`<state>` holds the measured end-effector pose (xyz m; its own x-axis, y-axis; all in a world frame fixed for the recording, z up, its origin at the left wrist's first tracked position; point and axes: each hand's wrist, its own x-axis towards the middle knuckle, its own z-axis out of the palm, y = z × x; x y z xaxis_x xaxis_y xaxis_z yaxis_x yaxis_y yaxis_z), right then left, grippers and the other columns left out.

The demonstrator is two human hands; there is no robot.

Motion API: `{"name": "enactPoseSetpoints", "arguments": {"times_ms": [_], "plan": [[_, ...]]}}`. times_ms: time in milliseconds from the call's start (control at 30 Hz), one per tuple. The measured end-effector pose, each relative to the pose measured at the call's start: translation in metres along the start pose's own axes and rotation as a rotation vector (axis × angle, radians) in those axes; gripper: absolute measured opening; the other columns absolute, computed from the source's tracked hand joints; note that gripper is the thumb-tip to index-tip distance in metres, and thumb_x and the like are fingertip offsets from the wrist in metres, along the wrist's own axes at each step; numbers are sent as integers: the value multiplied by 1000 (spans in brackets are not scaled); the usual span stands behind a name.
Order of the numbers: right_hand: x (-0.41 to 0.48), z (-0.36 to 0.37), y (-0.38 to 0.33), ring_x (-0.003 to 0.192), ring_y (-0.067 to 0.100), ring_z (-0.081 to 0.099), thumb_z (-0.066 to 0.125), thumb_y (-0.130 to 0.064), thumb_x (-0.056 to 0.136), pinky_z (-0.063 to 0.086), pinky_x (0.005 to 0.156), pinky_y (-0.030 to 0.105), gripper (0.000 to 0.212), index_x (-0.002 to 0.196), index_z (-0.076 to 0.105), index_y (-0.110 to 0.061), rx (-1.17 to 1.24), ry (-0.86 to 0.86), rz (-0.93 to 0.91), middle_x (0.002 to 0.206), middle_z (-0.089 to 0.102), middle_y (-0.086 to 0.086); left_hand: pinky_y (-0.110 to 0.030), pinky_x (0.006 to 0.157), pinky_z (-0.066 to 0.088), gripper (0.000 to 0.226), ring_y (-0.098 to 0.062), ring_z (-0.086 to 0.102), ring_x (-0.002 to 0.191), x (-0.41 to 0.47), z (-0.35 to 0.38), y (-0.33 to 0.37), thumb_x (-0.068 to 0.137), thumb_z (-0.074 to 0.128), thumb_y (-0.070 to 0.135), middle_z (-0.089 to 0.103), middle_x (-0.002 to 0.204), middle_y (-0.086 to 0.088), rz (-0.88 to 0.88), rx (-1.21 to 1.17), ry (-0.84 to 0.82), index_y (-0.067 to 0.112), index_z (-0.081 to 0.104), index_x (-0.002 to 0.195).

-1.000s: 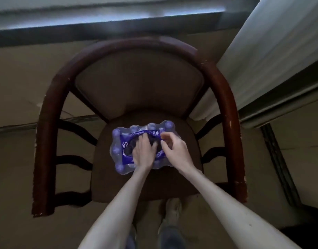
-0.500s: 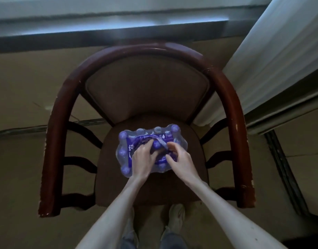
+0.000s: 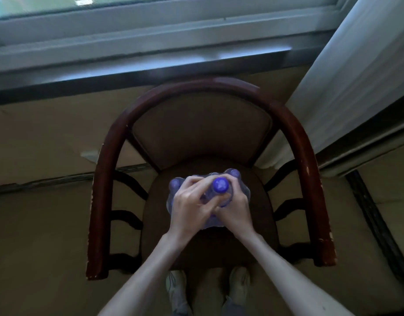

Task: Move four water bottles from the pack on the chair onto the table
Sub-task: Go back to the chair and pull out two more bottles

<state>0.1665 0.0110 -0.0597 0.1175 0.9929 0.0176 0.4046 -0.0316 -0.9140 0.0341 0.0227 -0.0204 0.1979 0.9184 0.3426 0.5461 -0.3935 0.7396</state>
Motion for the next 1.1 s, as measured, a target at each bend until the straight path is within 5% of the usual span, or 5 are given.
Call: {"name": "enactPoseSetpoints", "arguments": {"times_ms": [200,367,800,1000,1100], "plan": [[18,-16,-13,89,2,65,87,-45,64,52,82,14,62,111,51,-30,-115,51,-68,100,67,-10,-26,79,51,14,-14,65,92,-20,6,-16,100,51,29,68,99,3,-432,-323,207,23,63,100],[26,-34,-11,81,-13,61,80,-64,61,43,72,-1,61,105,44,-42,-134,120,-72,88,59,-29,-25,84,48,18,-15,66,95,-34,55,-48,95,53,10,71,102,-6,-829,-47,-94,9,65,108],[18,-55,-1,86,-15,62,85,-52,62,45,71,-1,61,106,45,-39,-113,48,-47,92,60,-26,-39,74,49,22,-28,64,87,-4,105,-63,90,57,28,64,95,-7,-1107,295,-30,9,61,102],[18,-55,3,85,-1,67,85,-54,59,47,70,3,60,104,52,-31,-64,80,45,87,64,-21,-40,75,40,38,-26,61,85,-12,112,-82,73,42,56,66,103,-5,-967,362,-338,27,54,94],[19,-54,1,83,0,68,86,-51,59,52,72,9,62,104,55,-21,-61,71,55,90,68,-14,-46,89,42,69,-31,58,113,-10,108,-88,71,40,58,51,138,-9,-966,375,-684,22,45,130]]}}
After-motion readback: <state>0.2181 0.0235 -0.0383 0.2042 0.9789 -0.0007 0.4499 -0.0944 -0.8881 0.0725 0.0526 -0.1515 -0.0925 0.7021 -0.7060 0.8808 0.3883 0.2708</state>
